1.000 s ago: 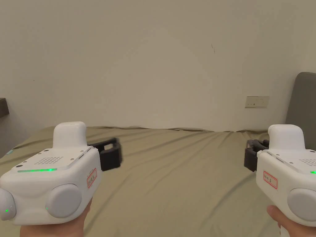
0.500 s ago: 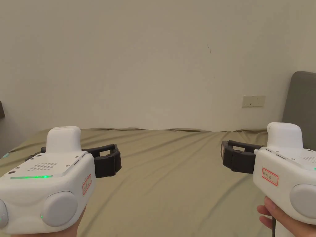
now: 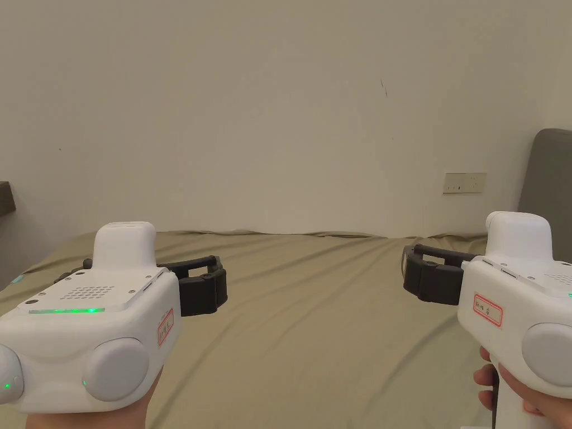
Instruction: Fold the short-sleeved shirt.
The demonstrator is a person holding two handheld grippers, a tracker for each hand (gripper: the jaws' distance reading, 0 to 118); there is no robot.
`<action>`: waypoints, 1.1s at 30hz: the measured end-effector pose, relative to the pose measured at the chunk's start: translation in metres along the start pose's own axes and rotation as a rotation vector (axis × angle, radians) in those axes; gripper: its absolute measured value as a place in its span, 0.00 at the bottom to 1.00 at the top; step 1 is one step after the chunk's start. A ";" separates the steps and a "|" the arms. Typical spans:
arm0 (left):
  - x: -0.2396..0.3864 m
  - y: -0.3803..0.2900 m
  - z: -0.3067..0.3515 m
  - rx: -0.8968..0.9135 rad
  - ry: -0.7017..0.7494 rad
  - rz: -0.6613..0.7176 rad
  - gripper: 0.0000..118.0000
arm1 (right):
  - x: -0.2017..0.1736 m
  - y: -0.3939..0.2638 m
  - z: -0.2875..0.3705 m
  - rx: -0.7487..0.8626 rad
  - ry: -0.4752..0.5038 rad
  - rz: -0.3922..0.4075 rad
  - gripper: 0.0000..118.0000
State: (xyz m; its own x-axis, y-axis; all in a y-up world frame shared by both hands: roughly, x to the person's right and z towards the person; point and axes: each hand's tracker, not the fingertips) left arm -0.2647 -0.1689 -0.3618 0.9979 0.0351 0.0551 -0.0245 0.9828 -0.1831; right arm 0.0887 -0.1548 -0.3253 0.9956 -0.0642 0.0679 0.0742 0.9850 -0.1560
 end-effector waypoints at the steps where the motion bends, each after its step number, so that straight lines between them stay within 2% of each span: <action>1: 0.001 0.000 0.000 -0.002 -0.001 0.002 1.00 | -0.001 0.001 0.001 0.001 0.000 -0.007 1.00; 7: 0.006 0.000 0.007 0.010 -0.004 -0.009 1.00 | -0.002 0.005 0.004 -0.022 0.044 -0.061 1.00; 11: 0.006 0.000 0.009 0.014 -0.008 -0.003 1.00 | -0.008 0.006 0.002 -0.046 -0.006 -0.031 1.00; 19: 0.017 0.001 0.020 0.011 -0.012 -0.012 1.00 | -0.006 0.005 0.002 -0.062 0.014 -0.058 1.00; 24: 0.019 0.003 0.022 0.010 -0.012 -0.017 1.00 | -0.007 0.006 0.000 -0.084 -0.030 -0.040 1.00; 29: 0.019 0.005 0.023 0.011 -0.016 -0.010 1.00 | -0.005 0.004 0.001 -0.087 -0.004 -0.059 1.00; 33: 0.019 0.005 0.023 0.007 -0.013 -0.016 1.00 | -0.008 0.002 0.000 -0.092 -0.007 -0.045 1.00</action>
State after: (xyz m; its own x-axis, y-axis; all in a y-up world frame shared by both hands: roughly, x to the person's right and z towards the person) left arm -0.2477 -0.1591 -0.3396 0.9972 0.0221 0.0710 -0.0094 0.9844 -0.1757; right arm 0.0804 -0.1524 -0.3259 0.9907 -0.1068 0.0838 0.1242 0.9622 -0.2424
